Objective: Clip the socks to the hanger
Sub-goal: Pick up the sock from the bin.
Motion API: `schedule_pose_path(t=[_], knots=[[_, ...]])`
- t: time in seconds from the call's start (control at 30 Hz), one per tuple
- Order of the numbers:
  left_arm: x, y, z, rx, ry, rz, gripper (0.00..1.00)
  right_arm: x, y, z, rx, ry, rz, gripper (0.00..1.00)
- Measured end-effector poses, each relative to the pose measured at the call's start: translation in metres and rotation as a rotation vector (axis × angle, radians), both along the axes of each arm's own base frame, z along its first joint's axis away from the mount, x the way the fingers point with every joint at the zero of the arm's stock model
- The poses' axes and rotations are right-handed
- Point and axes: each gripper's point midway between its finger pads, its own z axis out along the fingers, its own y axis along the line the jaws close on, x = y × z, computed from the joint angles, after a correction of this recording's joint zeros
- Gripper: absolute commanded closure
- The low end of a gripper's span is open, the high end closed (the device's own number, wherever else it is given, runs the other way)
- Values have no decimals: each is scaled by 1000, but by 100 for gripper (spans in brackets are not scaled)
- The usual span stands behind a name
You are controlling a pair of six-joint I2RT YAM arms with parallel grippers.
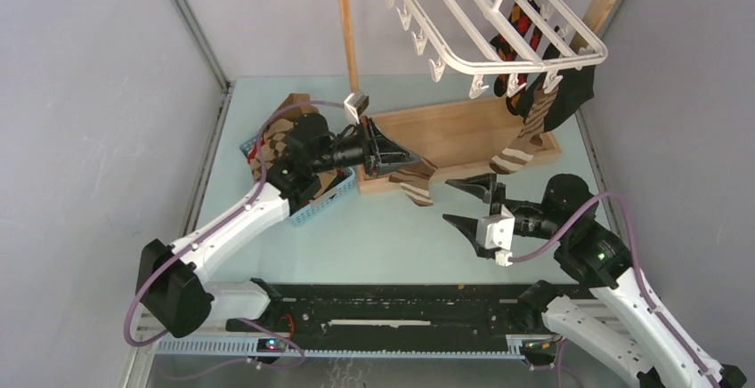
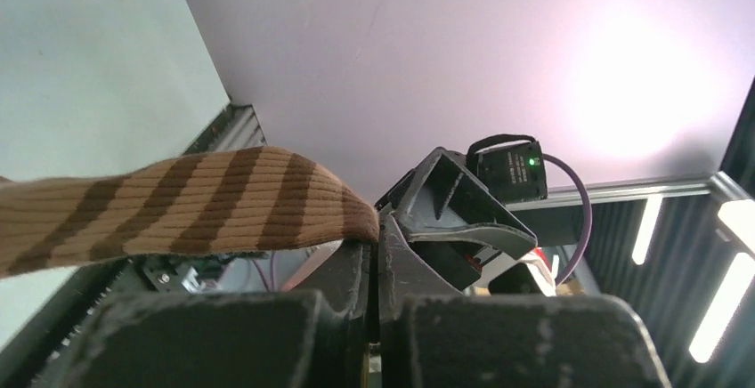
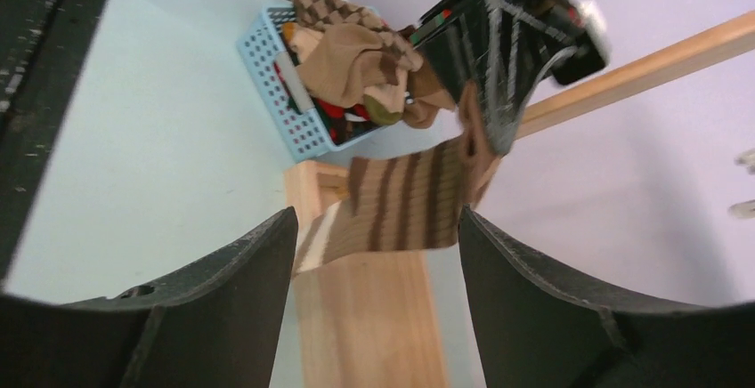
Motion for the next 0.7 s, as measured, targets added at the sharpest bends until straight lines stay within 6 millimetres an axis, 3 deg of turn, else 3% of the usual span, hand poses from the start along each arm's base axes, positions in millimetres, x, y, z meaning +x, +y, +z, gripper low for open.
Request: schedule_pose_path(t=[0.33,0.7], knots=[[-14,-13,-4,-14,186,-69,100,12,12,33,93,-172,-33,36],[-33,-27,23,-49,183,-137,100,13,19,43,154,-131,-56,61]])
